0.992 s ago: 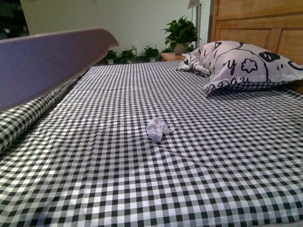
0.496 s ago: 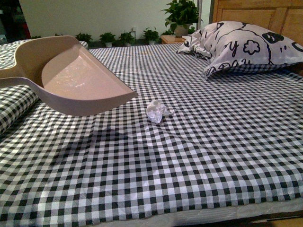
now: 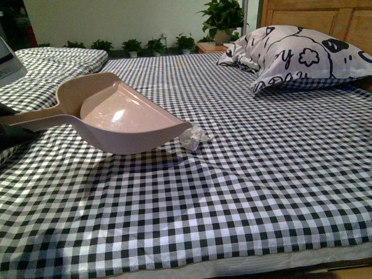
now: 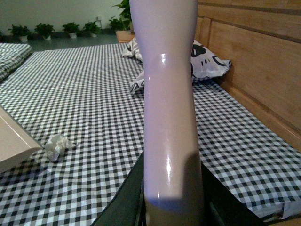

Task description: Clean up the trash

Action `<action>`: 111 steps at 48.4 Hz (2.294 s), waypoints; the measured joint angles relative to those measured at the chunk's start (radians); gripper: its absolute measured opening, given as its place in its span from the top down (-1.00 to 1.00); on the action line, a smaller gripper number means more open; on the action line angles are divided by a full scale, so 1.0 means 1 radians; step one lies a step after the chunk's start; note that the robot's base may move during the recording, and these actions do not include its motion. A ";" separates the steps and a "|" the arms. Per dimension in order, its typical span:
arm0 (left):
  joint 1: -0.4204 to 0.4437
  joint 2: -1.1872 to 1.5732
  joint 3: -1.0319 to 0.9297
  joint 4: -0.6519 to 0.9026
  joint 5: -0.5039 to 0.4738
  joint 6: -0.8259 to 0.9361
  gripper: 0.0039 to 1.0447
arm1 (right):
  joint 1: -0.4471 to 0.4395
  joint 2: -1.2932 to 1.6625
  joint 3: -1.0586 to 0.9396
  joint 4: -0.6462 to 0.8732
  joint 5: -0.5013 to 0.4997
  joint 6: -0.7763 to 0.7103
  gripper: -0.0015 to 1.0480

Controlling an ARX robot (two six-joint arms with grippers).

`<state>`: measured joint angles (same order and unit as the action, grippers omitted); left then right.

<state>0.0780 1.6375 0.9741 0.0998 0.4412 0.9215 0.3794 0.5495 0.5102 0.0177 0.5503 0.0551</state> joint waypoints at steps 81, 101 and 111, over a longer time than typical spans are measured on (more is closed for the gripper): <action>-0.044 0.149 -0.005 -0.041 0.030 0.031 0.47 | 0.000 0.000 0.000 0.000 0.000 0.000 0.61; -0.044 0.150 0.003 -0.059 0.027 0.031 0.47 | 0.000 0.000 0.000 0.000 0.000 0.000 0.61; -0.044 0.150 0.003 -0.059 0.027 0.032 0.47 | 0.000 0.000 0.000 0.000 0.000 0.000 0.61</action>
<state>0.0338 1.7870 0.9775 0.0406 0.4686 0.9531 0.3794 0.5495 0.5102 0.0177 0.5503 0.0551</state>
